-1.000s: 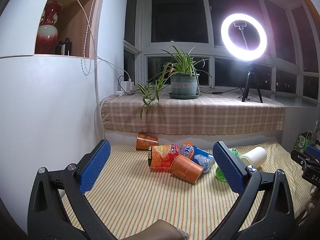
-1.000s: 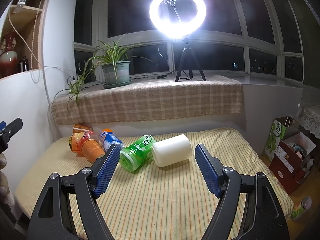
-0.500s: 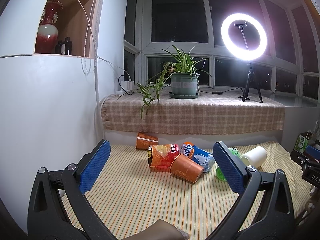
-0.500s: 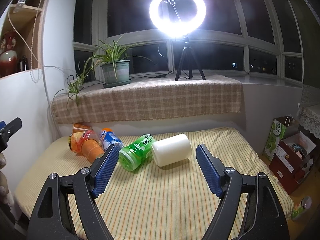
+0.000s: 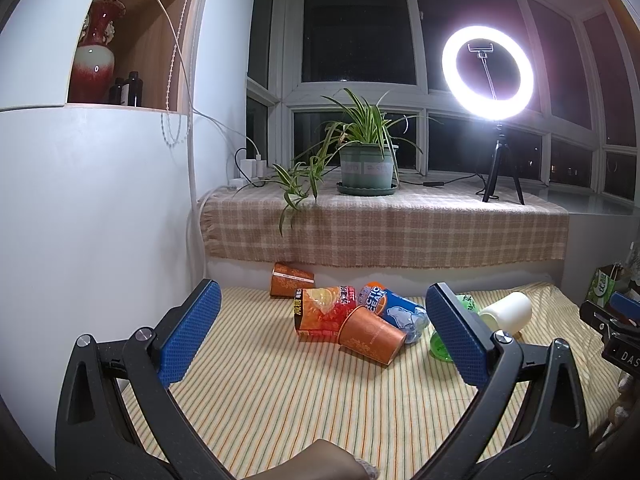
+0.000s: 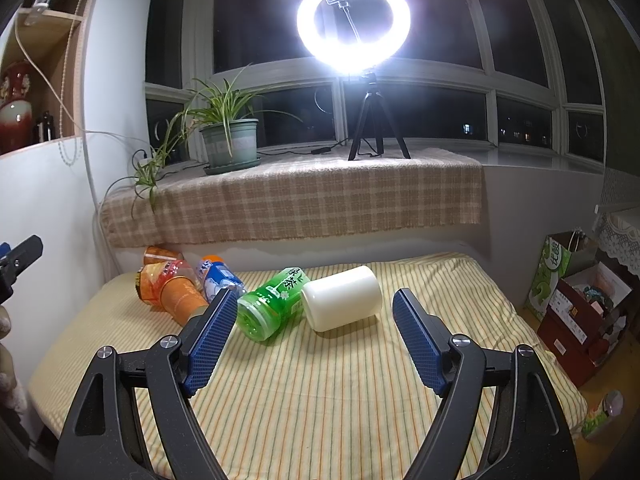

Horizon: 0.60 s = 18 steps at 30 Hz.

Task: Flip cup upright

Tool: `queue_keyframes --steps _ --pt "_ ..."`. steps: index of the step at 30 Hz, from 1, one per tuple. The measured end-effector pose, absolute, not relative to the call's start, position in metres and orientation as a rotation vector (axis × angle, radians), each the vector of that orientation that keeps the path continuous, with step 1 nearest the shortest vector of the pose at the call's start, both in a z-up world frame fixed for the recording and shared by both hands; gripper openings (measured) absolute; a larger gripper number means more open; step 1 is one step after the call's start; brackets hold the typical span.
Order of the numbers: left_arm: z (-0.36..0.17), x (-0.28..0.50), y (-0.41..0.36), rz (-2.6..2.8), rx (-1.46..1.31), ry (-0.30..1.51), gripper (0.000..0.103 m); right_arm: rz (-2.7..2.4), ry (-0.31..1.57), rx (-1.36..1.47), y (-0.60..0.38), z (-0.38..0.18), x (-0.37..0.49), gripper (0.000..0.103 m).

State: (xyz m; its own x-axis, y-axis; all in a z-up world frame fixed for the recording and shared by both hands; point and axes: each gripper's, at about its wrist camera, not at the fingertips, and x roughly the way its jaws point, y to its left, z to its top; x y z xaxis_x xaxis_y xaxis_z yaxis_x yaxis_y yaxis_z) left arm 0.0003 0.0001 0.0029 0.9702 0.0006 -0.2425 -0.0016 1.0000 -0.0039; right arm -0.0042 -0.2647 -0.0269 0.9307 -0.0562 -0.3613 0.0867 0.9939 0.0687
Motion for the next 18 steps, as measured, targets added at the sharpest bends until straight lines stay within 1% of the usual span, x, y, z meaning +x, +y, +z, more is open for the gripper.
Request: queue_keyframes --steps 18 --pt "0.0024 0.0011 0.0006 -0.001 -0.005 0.247 0.103 -0.073 0.369 0.084 -0.2645 -0.0272 -0.003 0.08"
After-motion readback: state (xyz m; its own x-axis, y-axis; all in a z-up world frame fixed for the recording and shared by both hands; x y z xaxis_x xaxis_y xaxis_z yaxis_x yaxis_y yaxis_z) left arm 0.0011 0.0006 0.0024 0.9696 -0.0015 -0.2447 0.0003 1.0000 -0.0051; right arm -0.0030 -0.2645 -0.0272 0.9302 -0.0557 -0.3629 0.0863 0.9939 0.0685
